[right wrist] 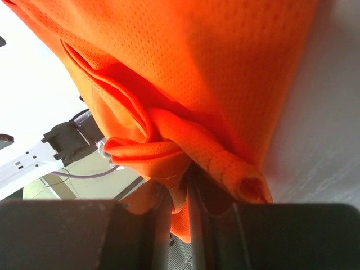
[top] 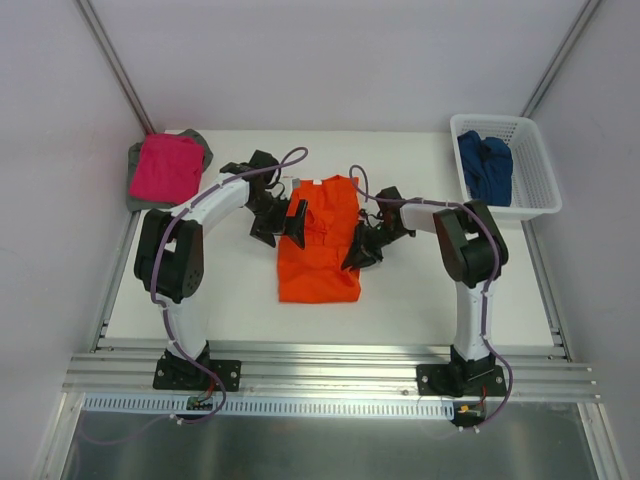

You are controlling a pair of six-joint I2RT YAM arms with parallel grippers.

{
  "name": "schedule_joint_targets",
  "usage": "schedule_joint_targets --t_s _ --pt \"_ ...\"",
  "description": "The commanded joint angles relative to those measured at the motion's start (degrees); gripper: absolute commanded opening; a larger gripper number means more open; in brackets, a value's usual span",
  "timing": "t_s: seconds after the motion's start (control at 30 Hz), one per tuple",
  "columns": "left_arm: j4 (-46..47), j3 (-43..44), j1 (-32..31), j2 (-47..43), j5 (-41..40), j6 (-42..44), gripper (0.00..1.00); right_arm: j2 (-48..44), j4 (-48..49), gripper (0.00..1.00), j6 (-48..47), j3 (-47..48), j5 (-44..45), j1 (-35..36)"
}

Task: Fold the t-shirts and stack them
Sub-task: Fold the tshirt

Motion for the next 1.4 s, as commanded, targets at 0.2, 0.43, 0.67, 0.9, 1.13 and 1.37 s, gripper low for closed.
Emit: schedule_joint_targets --t_s 0.2,0.43,0.67,0.9,1.13,1.37 --pt "-0.8 0.7 -0.1 -2.5 0.0 1.1 0.99 -5.3 -9.9 0.97 -7.6 4.3 12.6 -0.8" --pt "-1.1 -4.7 -0.3 -7.3 1.3 0.7 0.99 -18.7 -15.1 0.97 -11.1 1.1 21.2 -0.7" --pt "-1.1 -2.6 -1.0 -8.7 3.6 0.4 0.99 -27.7 -16.6 0.97 -11.9 -5.1 25.6 -0.5" --pt "-0.7 2.7 -7.1 -0.5 9.2 -0.1 0.86 -28.7 -10.1 0.97 -8.0 -5.9 18.8 0.5" --pt "1.2 3.9 -8.8 6.9 13.0 -2.4 0.35 -20.9 -9.9 0.97 -7.5 2.8 15.8 1.3" --pt "1.4 5.3 -8.7 10.8 12.6 -3.5 0.0 -16.8 -6.4 0.88 -5.6 7.1 12.4 3.3"
